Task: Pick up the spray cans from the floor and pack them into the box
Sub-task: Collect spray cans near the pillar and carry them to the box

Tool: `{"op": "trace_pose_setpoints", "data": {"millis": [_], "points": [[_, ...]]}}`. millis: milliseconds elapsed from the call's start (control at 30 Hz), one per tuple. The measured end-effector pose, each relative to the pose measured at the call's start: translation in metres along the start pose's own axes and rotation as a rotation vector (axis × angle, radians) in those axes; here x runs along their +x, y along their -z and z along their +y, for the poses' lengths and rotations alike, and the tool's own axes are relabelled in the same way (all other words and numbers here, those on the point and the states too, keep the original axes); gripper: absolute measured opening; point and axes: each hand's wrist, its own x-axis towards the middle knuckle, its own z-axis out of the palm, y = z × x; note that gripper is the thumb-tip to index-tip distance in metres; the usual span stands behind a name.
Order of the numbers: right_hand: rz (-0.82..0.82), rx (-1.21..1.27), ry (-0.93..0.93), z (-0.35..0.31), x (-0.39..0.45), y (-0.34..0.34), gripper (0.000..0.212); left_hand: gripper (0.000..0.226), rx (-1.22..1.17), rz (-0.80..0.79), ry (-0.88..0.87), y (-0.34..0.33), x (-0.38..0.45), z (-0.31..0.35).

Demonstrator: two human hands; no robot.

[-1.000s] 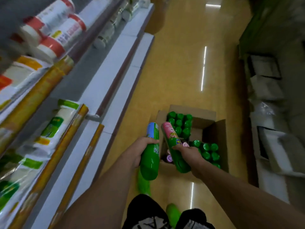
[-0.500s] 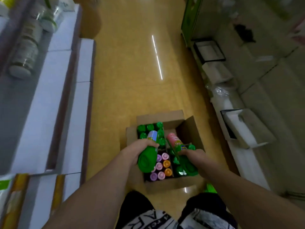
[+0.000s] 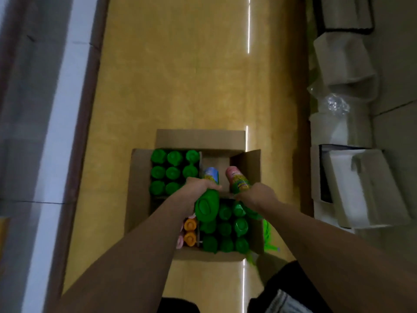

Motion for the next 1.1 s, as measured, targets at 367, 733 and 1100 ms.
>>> {"op": "trace_pose_setpoints", "data": {"millis": [367, 733, 1100], "points": [[0.061, -0.572, 0.451, 0.014, 0.170, -0.070, 0.043, 0.031, 0.227, 0.101, -0.040, -0.051, 0.157, -0.004], [-0.038, -0.549, 0.476, 0.040, 0.219, -0.116, 0.054, 0.033, 0.340, -0.080, 0.122, -0.085, 0.236, -0.028], [-0.066, -0.439, 0.405, 0.048, 0.198, -0.103, 0.059, 0.036, 0.206, -0.083, 0.068, -0.096, 0.210, -0.038]]}}
